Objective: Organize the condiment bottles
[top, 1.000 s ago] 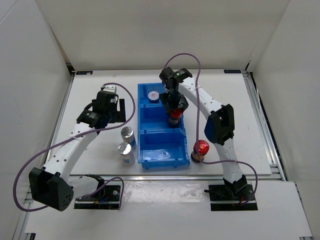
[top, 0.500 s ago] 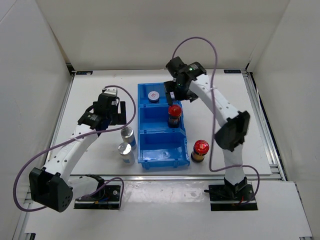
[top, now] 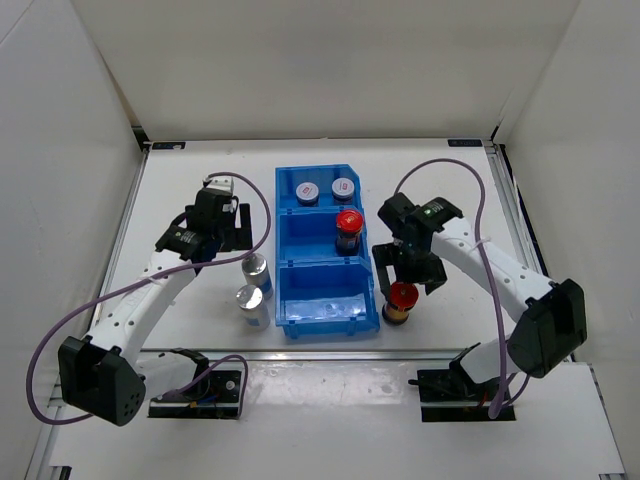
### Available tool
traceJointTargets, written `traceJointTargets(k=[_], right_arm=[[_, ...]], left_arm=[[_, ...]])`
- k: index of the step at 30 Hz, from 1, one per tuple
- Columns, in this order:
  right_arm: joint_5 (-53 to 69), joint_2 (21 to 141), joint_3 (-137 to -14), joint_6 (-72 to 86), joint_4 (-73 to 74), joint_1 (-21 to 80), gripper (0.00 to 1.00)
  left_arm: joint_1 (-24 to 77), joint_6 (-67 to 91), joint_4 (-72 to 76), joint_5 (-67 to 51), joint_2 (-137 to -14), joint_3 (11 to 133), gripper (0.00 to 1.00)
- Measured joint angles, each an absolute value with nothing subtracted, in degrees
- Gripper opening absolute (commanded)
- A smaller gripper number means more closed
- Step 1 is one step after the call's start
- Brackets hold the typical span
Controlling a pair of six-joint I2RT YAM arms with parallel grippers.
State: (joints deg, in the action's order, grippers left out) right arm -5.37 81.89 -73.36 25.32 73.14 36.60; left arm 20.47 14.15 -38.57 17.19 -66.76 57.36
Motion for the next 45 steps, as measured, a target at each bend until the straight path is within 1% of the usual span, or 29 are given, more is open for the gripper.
traceJointTargets(k=[8, 11, 12, 13, 15, 16, 18, 19, 21, 22, 25, 29, 33, 40, 45], right_arm=[[-3.84, 81.89, -69.23, 25.82, 67.35, 36.60, 0.99], [-3.64, 82.26, -68.07, 25.74, 65.43, 36.60, 0.86], [-3.60, 82.74, -67.77, 25.63, 64.88, 36.60, 0.81], [-3.60, 83.37, -67.55, 25.56, 64.45, 36.60, 0.68], [-3.84, 84.47, -67.35, 25.39, 64.14, 36.51, 0.59], [-3.90, 84.47, -67.35, 25.82, 64.16, 36.45, 0.50], [-4.19, 84.31, -67.33, 26.30, 64.20, 36.45, 0.41], [-4.38, 84.25, -67.33, 26.72, 64.31, 36.45, 0.33], [-5.02, 84.14, -67.42, 27.92, 64.84, 36.47, 0.26], [-5.72, 84.14, -67.77, 28.42, 65.56, 36.51, 0.20], [-9.32, 84.25, -71.42, 29.67, 69.89, 36.56, 0.10], [-14.76, 85.91, -84.23, 30.28, 75.40, 36.47, 0.00], [-18.37, 90.52, -99.04, 29.61, 76.53, 36.45, 0.00], [-20.80, 104.44, -126.56, 26.17, 78.35, 36.82, 0.00], [-19.97, 117.56, -154.43, 19.94, 80.16, 39.42, 0.00]], left_arm=[[20.47, 14.31, -38.54, 17.17, -66.74, 56.99, 1.00], [20.47, 14.35, -38.57, 17.17, -66.74, 56.99, 1.00], [20.47, 14.39, -38.57, 17.19, -66.74, 56.99, 1.00], [20.47, 14.44, -38.57, 17.19, -66.74, 56.99, 1.00], [20.47, 14.46, -38.57, 17.19, -66.74, 56.99, 1.00], [20.47, 14.46, -38.57, 17.19, -66.74, 56.99, 1.00], [20.47, 14.46, -38.57, 17.19, -66.67, 56.99, 1.00], [20.47, 14.46, -38.54, 17.19, -66.63, 56.97, 1.00], [20.47, 14.46, -38.54, 17.19, -66.43, 56.84, 1.00], [20.47, 14.46, -38.57, 17.19, -66.39, 56.80, 1.00], [20.47, 14.46, -38.52, 17.19, -66.19, 56.71, 1.00], [20.47, 14.46, -38.52, 17.19, -65.95, 56.71, 1.00], [20.51, 14.46, -38.50, 17.19, -65.78, 56.45, 1.00], [21.02, 14.46, -38.54, 17.21, -65.34, 55.86, 1.00], [21.12, 14.46, -38.54, 17.39, -65.32, 55.86, 1.00]])
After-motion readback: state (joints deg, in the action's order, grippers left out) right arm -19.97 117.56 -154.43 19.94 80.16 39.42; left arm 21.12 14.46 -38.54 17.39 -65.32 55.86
